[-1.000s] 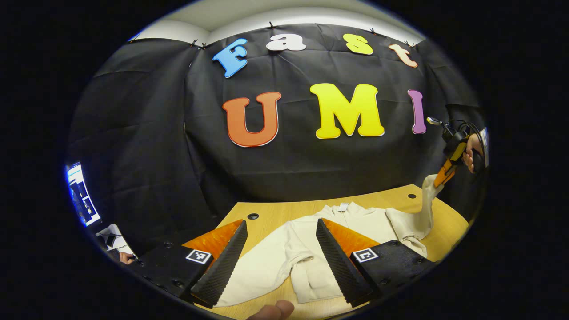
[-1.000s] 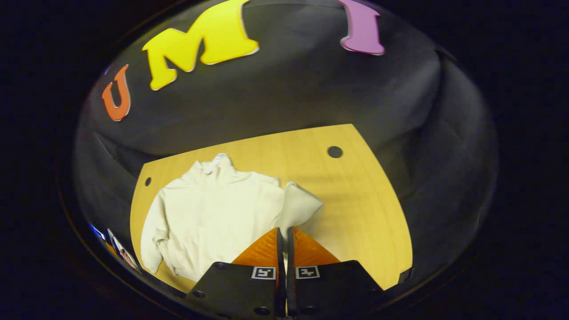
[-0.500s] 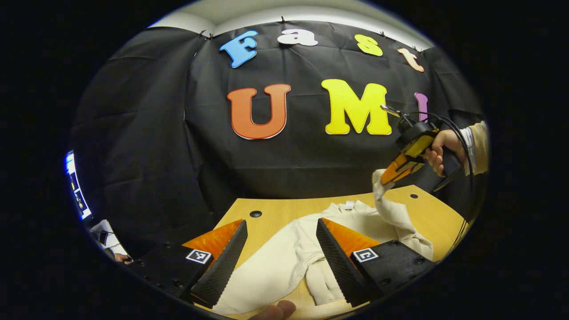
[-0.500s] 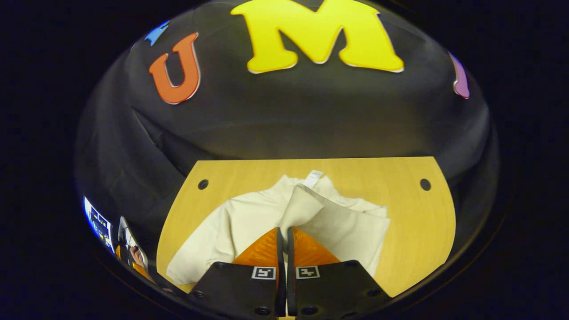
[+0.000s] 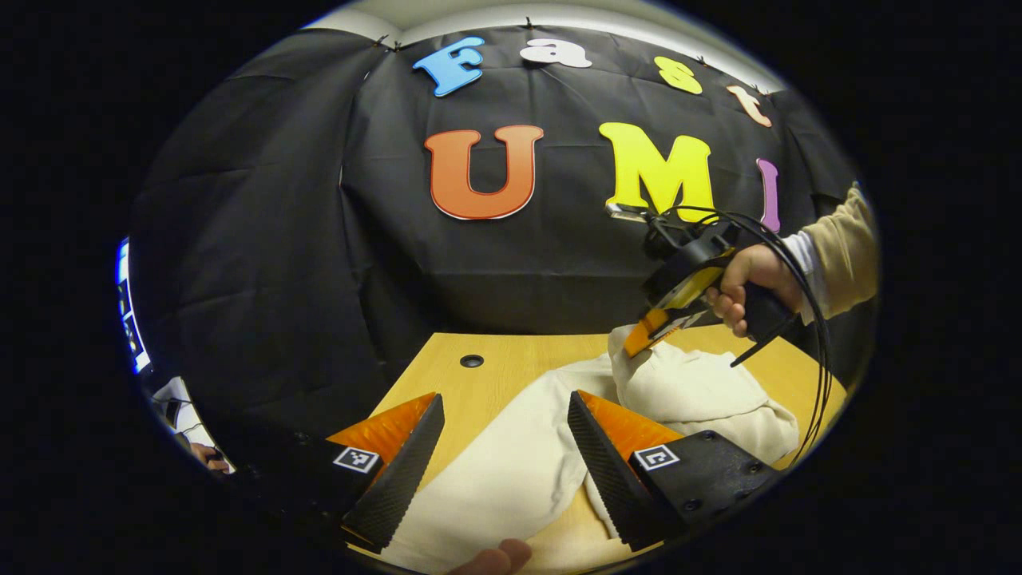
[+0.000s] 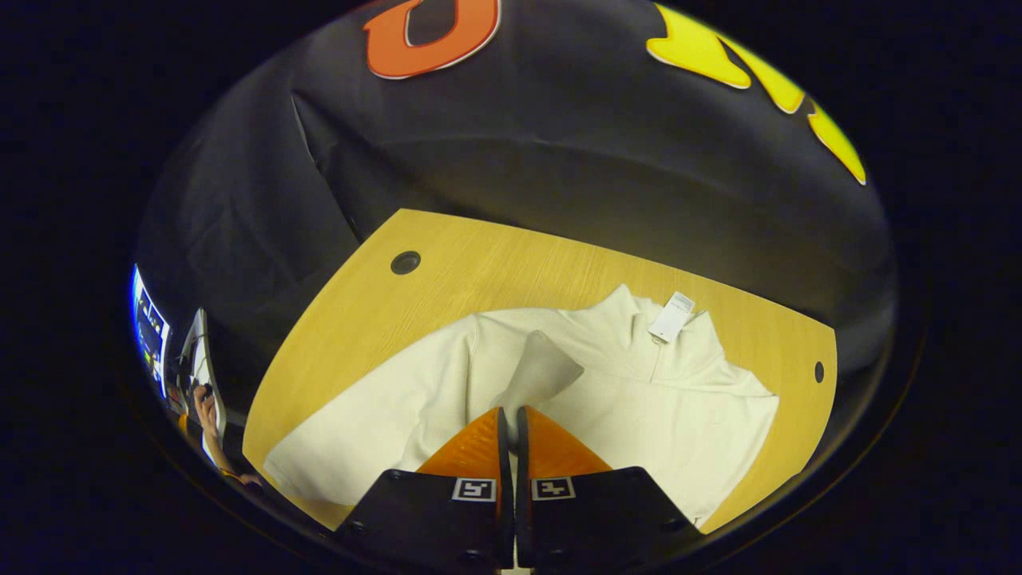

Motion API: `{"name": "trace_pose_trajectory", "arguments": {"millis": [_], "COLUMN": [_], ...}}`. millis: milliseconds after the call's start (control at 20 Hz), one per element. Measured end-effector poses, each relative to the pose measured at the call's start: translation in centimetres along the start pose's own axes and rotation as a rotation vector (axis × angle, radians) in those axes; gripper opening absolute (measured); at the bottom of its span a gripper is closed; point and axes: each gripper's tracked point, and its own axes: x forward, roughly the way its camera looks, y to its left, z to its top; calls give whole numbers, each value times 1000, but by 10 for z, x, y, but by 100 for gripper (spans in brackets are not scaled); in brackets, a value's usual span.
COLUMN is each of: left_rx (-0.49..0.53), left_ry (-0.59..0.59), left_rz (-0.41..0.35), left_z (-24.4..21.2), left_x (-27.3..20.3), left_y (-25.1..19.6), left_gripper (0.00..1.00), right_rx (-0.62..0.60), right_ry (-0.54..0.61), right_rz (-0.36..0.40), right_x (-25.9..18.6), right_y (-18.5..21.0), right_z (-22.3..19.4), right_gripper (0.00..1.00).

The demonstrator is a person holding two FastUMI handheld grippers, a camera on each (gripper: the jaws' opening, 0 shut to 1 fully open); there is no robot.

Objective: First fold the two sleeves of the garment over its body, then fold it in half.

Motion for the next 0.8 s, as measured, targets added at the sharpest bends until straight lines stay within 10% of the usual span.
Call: {"name": "trace_pose_trajectory", "arguments": {"millis": [600,800], "left_rx": [101,119], "left_ry": [61,50], "left_rz": [26,47], "left_z": [-16,-5], "left_x": [-34,-41], "left_y": [-13,-14], "left_gripper": [99,99], "right_rx": [-30,-3], "right_ry": [-25,-97], "right_rz": [-15,14], "right_x": [-3,-64], "right_y": [7,-26], "right_z": [-10,-13], "right_gripper": [21,71]}}
